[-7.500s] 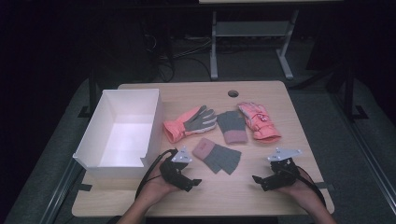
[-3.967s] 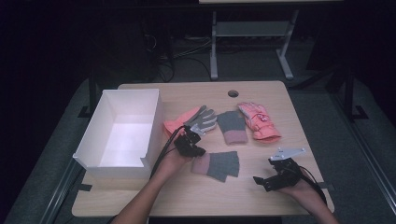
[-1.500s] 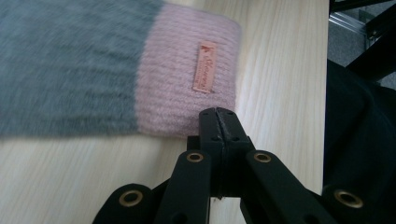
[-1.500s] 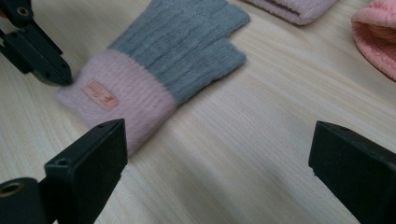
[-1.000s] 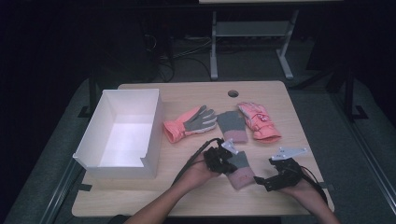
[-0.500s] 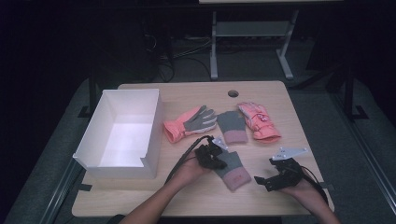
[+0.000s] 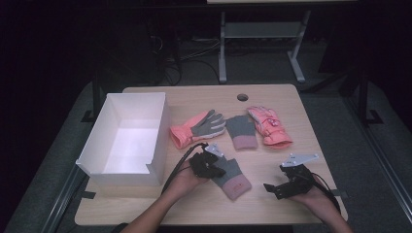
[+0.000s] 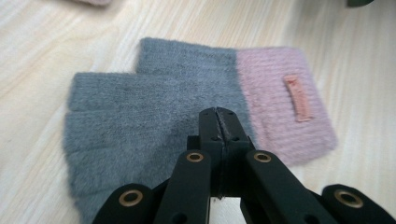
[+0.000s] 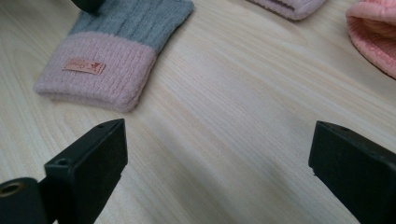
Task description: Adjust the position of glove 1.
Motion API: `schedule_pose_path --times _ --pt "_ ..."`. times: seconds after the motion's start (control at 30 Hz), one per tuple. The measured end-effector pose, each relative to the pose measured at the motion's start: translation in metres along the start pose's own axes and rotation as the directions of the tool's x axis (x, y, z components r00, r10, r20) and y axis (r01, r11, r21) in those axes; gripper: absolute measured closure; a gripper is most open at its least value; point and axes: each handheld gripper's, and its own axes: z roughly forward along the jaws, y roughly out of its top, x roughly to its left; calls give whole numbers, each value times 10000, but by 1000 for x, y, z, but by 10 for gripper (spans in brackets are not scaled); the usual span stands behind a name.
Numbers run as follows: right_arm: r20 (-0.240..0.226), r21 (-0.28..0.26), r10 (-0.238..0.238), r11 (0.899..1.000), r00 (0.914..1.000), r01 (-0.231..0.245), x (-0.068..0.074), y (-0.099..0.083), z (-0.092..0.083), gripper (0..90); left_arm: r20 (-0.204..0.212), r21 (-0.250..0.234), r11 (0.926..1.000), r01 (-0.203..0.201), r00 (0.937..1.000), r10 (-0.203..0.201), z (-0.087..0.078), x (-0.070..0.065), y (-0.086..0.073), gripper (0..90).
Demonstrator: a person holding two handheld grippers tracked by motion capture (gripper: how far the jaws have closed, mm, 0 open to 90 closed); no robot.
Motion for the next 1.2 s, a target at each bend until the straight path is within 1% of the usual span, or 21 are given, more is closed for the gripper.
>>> schedule_pose_path --times 0.13,0.2,0.23,0.27,0.37,0.4,0.47,0.53,0.57,0.63,0.67,0.7,0.77,0.83,0.87,0.9,0.93,1.0,1.07,1.13,1.2 --pt "13 32 -51 10000 10000 51 0 0 1 43 -17 -322 9994 86 10000 -86 -13 -3 -8 892" --pt "4 49 -55 10000 10000 55 1 0 1 42 -69 -330 9994 114 9999 -116 -16 -4 -11 845" --pt "12 48 -41 10000 10000 41 1 0 0 42 -151 -376 9992 98 9998 -104 -20 -5 -16 845" --pt "16 8 -64 10000 10000 64 2 1 -1 39 -306 -465 9988 148 9994 -162 -24 -8 -23 761" --pt "29 0 -51 10000 10000 51 2 1 -1 36 -471 -419 9991 90 9988 -109 -30 -10 -29 678" --pt "5 21 -56 10000 10000 56 2 1 0 33 -714 -471 9989 80 9974 -114 -36 -12 -36 624" --pt "-29 45 -92 9999 10000 92 1 1 1 34 -798 -594 9979 264 9963 -311 -41 -14 -42 561" --pt "-8 89 -2 10000 10000 2 1 2 1 39 -895 -579 9974 422 9949 -473 -42 -17 -49 448" --pt "-27 64 -24 10000 10000 24 0 2 2 45 -1018 -498 9980 390 9938 -439 -43 -19 -52 388" --pt "-11 88 58 9999 10000 -58 0 3 3 57 -1148 -487 9982 336 9926 -390 -45 -21 -58 336" --pt "-52 114 113 9999 9999 -113 0 4 3 64 -1221 -482 9980 397 9915 -454 -45 -22 -60 302" --pt "-86 110 193 9998 9998 -192 0 5 4 75 -1299 -622 9967 530 9897 -607 -45 -24 -62 272" --pt "-189 62 265 9996 9995 -264 -1 8 5 114 -1307 -631 9961 616 9890 -695 -46 -23 -64 218" --pt "-214 22 275 9996 9994 -274 -2 10 5 123 -1300 -675 9957 635 9889 -719 -46 -23 -64 198" --pt "-267 -70 417 9991 9988 -419 -3 15 7 139 -1231 -768 9950 641 9897 -733 -47 -22 -63 193" --pt "-302 -76 499 9987 9983 -501 -3 17 8 140 -1288 -791 9951 595 9892 -694 -47 -22 -63 188" --pt "-288 -86 527 9986 9982 -530 -4 20 9 146 -1307 -945 9930 713 9879 -834 -46 -22 -63 183" --pt "-322 -153 649 9977 9974 -654 -6 26 10 172 -1341 -894 9936 686 9877 -802 -46 -21 -63 183" --pt "-177 -282 723 9970 9972 -727 -8 32 11 192 -1371 -714 9959 558 9884 -652 -47 -20 -64 183" --pt "-113 -365 754 9965 9971 -758 -10 38 13 217 -1453 -778 9953 572 9870 -681 -46 -20 -64 183" --pt "96 -450 885 9951 9960 -880 -11 46 14 270 -1442 -814 9950 576 9871 -689 -46 -19 -64 183"
